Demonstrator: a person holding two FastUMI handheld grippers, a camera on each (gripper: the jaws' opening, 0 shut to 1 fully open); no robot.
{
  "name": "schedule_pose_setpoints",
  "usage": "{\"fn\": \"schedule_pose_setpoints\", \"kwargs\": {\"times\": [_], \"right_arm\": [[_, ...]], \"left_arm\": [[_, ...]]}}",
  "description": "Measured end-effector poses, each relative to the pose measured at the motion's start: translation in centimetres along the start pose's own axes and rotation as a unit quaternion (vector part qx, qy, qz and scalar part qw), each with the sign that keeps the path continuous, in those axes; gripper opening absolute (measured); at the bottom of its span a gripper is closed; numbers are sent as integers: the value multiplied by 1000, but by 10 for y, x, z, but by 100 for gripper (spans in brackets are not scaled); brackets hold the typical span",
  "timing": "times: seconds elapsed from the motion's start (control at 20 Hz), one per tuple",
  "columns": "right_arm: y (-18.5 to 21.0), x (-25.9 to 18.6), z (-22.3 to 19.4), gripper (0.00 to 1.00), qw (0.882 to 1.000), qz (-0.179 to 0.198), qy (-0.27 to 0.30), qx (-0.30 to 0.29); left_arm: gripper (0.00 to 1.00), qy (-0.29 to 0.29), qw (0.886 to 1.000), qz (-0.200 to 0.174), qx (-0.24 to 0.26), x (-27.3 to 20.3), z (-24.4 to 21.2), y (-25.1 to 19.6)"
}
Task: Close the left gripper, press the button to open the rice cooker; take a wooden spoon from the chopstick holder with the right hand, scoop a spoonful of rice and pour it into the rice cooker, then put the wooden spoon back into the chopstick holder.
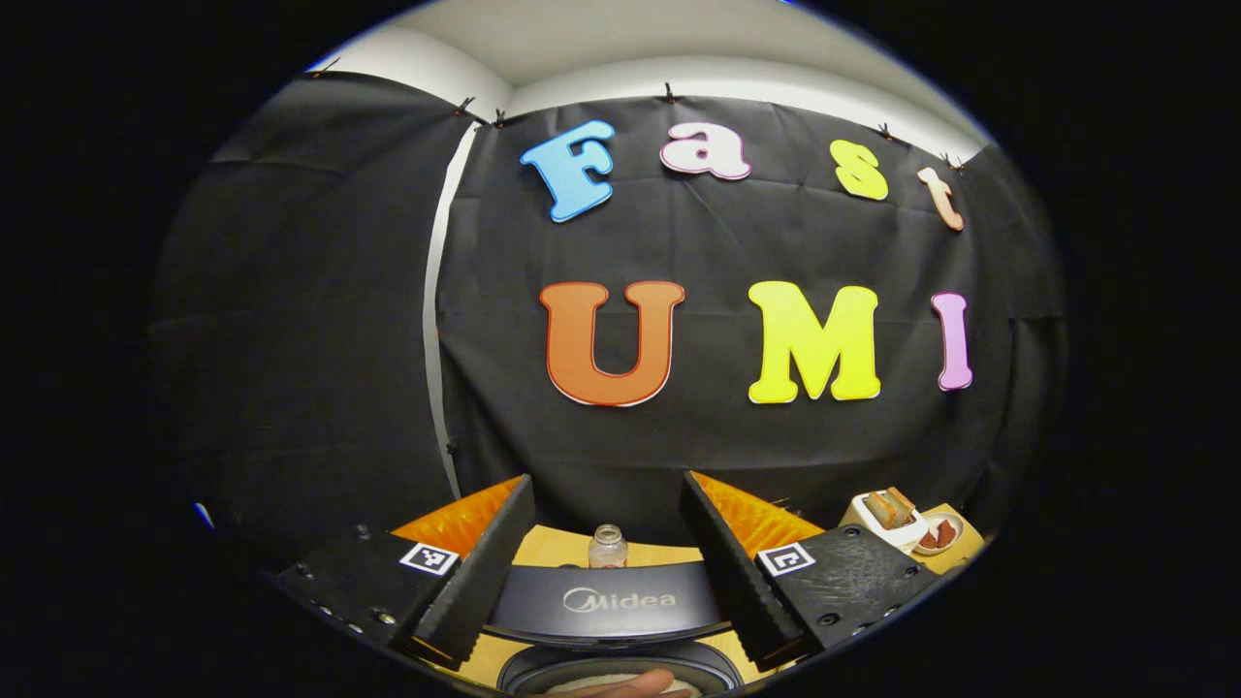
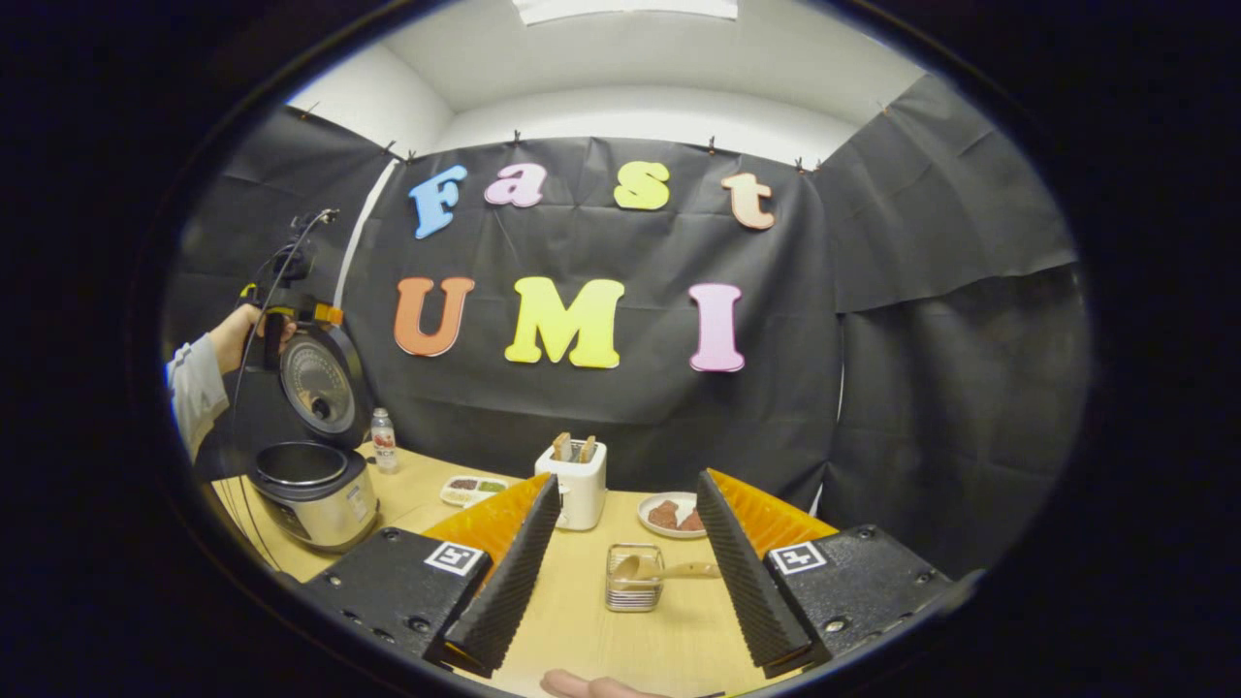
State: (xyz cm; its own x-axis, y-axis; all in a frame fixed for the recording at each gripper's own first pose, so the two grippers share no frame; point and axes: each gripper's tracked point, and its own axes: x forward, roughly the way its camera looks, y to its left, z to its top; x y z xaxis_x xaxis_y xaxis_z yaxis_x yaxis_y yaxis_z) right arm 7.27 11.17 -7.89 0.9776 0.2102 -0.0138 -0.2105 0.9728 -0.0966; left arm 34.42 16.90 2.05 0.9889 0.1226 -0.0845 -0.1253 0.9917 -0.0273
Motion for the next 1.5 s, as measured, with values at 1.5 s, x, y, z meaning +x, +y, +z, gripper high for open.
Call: {"fn": "schedule_pose_setpoints", "kwargs": {"times": [1.5], "right_arm": [[27, -142, 6, 88, 999, 36, -34, 2]], "left_arm": [[96, 217, 976, -9, 8, -189, -198, -29]]}}
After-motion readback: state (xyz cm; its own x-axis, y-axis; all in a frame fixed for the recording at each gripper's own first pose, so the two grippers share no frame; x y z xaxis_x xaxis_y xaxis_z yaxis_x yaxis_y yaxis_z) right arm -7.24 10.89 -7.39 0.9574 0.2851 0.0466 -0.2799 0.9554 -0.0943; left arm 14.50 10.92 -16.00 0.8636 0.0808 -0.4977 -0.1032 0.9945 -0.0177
